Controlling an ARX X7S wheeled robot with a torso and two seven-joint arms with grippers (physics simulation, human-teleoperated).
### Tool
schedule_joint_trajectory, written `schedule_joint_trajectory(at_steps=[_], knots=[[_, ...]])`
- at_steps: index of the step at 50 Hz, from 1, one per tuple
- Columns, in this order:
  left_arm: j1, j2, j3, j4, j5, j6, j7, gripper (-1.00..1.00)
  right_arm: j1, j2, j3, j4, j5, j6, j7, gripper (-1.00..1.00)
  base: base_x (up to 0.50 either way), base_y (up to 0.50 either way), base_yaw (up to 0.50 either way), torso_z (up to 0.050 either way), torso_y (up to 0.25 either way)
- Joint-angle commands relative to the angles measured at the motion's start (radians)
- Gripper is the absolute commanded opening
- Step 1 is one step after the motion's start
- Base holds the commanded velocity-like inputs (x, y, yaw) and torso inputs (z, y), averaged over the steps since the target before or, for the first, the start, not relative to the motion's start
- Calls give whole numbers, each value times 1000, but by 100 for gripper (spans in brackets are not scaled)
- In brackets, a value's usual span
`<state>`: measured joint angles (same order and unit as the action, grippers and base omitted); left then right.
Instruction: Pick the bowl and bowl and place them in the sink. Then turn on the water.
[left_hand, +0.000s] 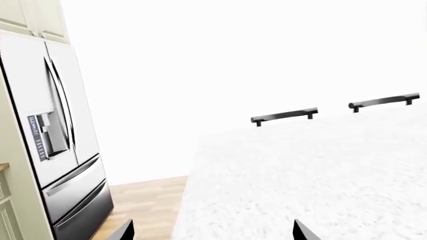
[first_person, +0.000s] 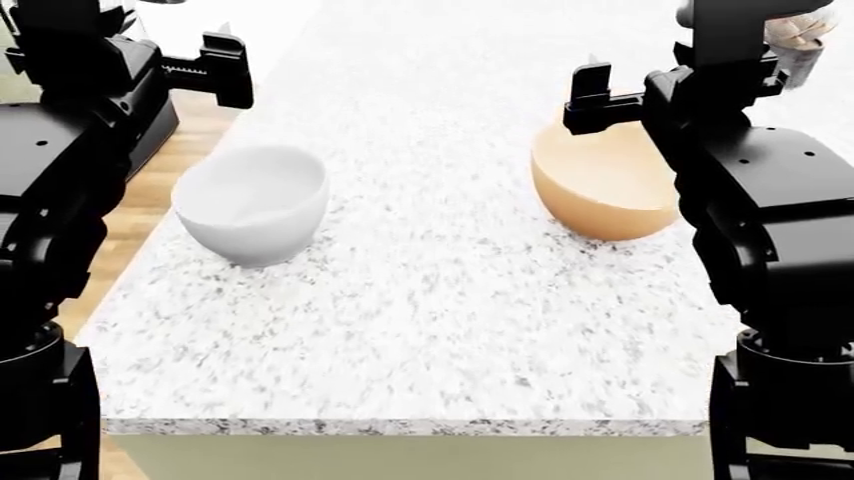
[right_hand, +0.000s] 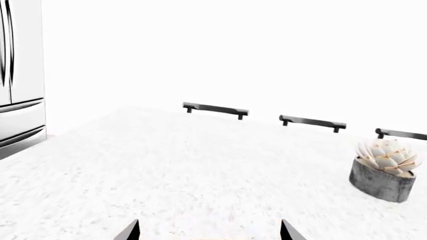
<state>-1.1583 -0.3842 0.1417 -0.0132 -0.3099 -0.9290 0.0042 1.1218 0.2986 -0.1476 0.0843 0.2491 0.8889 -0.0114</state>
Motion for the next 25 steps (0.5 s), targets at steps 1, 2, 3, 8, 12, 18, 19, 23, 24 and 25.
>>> schedule_joint_trajectory(at_steps=[1,2,3,8,12,18,19,23,24,25], knots=[[-1,0,4,-6,-1,7,0,100,-1,3,0,-6,5,3,2,100,273,1,0,0,0],[0,-2,4,-1,-2,3,0,100,-2,3,0,-7,6,3,2,100,270,1,0,0,0],[0,-3,2,3,-4,-1,0,100,-2,3,0,-7,6,3,2,100,270,1,0,0,0],[1,-12,1,25,-12,-22,2,100,0,2,-1,-2,7,-1,2,100,270,1,0,0,0],[-1,-42,39,49,-16,-32,45,100,-2,4,-7,-8,11,1,-4,100,0,0,0,0,3],[-14,-159,150,129,-21,-65,174,100,-8,15,-15,-15,15,9,-15,100,0,0,0,0,0],[-18,-181,166,141,-21,-66,195,100,-10,17,-17,-13,15,7,-17,100,0,0,0,0,0],[-43,-274,231,192,-18,-74,285,100,-21,22,-22,-2,12,-6,-22,100,0,0,0,0,0],[-46,-297,245,207,-19,-77,306,100,-23,22,-22,2,12,-11,-22,100,0,0,0,0,0],[-49,-313,256,219,-20,-82,322,100,-24,22,-23,6,12,-15,-23,100,0,0,0,0,0]])
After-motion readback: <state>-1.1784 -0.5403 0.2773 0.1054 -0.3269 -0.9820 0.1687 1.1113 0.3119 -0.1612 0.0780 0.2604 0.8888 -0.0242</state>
